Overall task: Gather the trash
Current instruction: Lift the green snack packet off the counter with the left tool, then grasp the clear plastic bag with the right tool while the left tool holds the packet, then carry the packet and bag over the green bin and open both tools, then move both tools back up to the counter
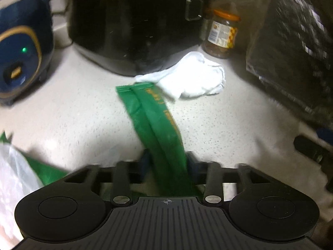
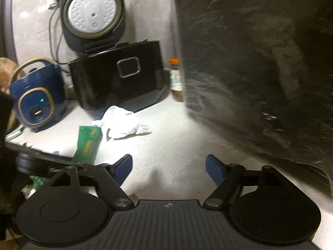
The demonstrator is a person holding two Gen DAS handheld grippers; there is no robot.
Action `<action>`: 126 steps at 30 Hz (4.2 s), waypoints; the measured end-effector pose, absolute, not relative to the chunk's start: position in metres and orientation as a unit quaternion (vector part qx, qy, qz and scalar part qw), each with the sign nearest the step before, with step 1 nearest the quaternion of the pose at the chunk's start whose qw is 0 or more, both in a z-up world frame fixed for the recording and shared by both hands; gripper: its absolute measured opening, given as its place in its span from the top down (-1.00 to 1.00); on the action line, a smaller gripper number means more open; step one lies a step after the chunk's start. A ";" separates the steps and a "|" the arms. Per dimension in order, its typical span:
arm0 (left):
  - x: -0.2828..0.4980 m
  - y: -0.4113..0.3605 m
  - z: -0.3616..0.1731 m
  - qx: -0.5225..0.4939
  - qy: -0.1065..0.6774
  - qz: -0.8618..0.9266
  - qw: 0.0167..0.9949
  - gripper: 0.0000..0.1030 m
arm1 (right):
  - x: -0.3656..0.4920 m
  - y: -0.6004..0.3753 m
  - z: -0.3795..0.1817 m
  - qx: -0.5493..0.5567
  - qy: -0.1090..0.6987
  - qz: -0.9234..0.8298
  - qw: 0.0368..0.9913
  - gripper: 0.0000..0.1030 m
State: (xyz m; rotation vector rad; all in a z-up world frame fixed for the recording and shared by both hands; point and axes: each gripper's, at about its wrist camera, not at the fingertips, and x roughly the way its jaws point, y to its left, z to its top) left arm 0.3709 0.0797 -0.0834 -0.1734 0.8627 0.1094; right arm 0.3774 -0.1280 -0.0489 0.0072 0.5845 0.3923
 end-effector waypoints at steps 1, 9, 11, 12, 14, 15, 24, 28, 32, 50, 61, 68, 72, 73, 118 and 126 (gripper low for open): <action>0.364 0.087 -0.078 -0.119 0.406 0.040 0.905 0.42 | 0.375 -0.127 -0.048 0.003 0.287 0.187 0.940 -0.58; 0.246 0.161 0.010 -0.176 0.250 0.054 0.951 0.46 | 0.342 -0.089 -0.029 0.008 0.302 0.257 0.918 -0.59; 0.209 0.193 0.024 -0.191 0.219 0.101 0.952 0.46 | 0.326 -0.067 -0.023 0.007 0.301 0.298 0.906 -0.59; 0.192 0.210 0.028 -0.200 0.206 0.128 0.949 0.46 | 0.317 -0.052 -0.021 0.002 0.302 0.325 0.896 -0.60; 0.157 0.247 0.033 -0.224 0.181 0.179 0.941 0.46 | 0.297 -0.021 -0.021 -0.019 0.312 0.376 0.872 -0.61; 0.141 0.262 0.034 -0.236 0.171 0.196 0.936 0.46 | 0.288 -0.003 -0.021 -0.037 0.319 0.398 0.859 -0.61; 0.071 0.343 -0.008 -0.299 0.205 0.179 0.915 0.46 | 0.229 0.133 -0.055 -0.183 0.285 0.396 0.853 -0.61; 0.060 0.356 -0.020 -0.316 0.219 0.157 0.910 0.46 | 0.234 0.146 -0.065 -0.191 0.307 0.329 0.872 0.09; 0.052 0.347 -0.025 -0.312 0.224 0.127 0.914 0.46 | 0.235 0.111 -0.022 -0.107 0.312 0.327 0.885 0.58; 0.144 0.071 -0.159 -0.290 0.535 -0.144 0.780 0.46 | 0.118 -0.211 -0.046 0.057 0.374 0.100 0.920 0.60; 0.223 0.009 -0.382 -0.243 0.702 -0.076 0.665 0.45 | 0.102 -0.241 -0.153 0.110 0.494 0.047 0.861 0.60; 0.277 0.000 -0.465 -0.130 0.719 -0.092 0.676 0.37 | 0.104 -0.233 -0.211 0.110 0.551 0.023 0.827 0.60; 0.271 -0.001 -0.477 -0.128 0.685 -0.139 0.704 0.37 | 0.114 -0.218 -0.218 0.097 0.553 0.029 0.827 0.60; 0.268 0.000 -0.477 -0.139 0.676 -0.145 0.709 0.37 | 0.117 -0.216 -0.219 0.093 0.553 0.030 0.827 0.60; 0.141 0.232 -0.039 -0.254 0.332 0.030 0.908 0.37 | 0.191 -0.042 -0.015 0.010 0.343 0.213 0.915 -0.50; 0.160 0.271 -0.057 -0.264 0.346 0.009 0.900 0.37 | 0.217 0.010 -0.007 -0.031 0.331 0.202 0.921 -0.50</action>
